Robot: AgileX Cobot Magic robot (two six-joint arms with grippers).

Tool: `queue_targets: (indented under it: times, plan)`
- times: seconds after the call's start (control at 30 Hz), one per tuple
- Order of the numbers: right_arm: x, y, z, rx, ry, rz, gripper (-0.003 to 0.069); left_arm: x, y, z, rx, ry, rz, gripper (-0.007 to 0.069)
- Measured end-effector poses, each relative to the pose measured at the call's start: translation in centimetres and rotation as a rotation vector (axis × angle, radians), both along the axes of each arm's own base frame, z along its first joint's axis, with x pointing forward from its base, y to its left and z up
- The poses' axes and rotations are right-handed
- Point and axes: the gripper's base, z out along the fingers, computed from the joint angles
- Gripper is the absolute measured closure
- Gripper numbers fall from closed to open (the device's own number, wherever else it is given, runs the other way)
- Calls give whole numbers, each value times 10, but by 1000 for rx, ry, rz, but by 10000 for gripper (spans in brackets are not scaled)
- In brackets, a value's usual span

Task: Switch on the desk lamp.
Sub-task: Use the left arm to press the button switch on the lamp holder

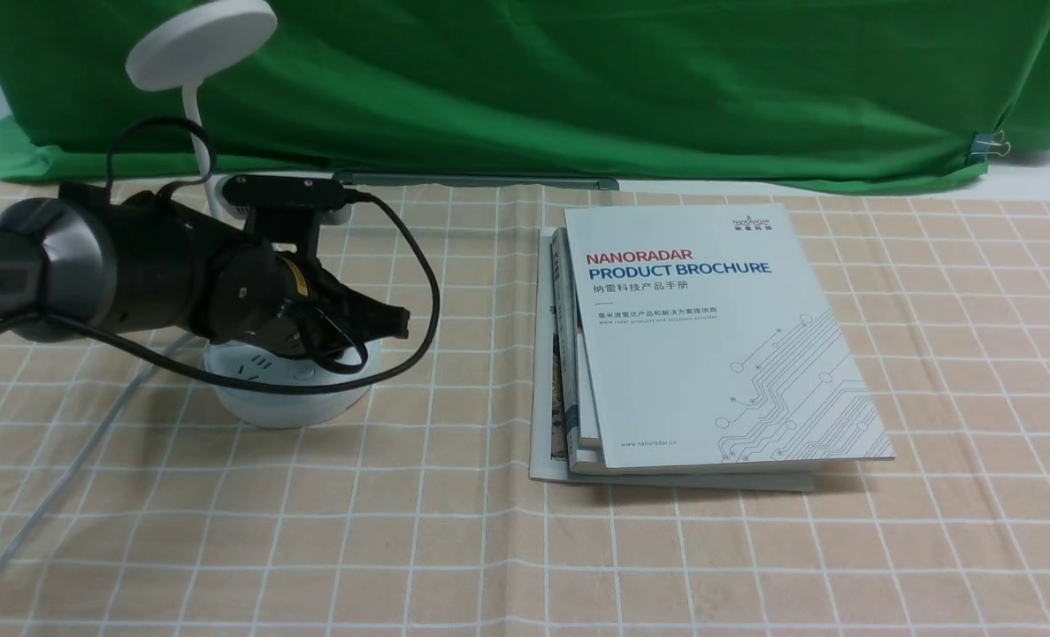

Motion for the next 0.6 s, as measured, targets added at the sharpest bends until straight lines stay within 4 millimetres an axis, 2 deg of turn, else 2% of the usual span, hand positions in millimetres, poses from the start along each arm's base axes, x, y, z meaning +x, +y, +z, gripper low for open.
queue_targets:
  times: [0.33, 0.6]
  plan:
    - [0, 0, 0, 0, -1, 0, 418, 0, 0, 1, -1, 0, 1, 623]
    - [0, 0, 0, 0, -1, 0, 418, -2, 1, 17, -26, -37, 16, 623]
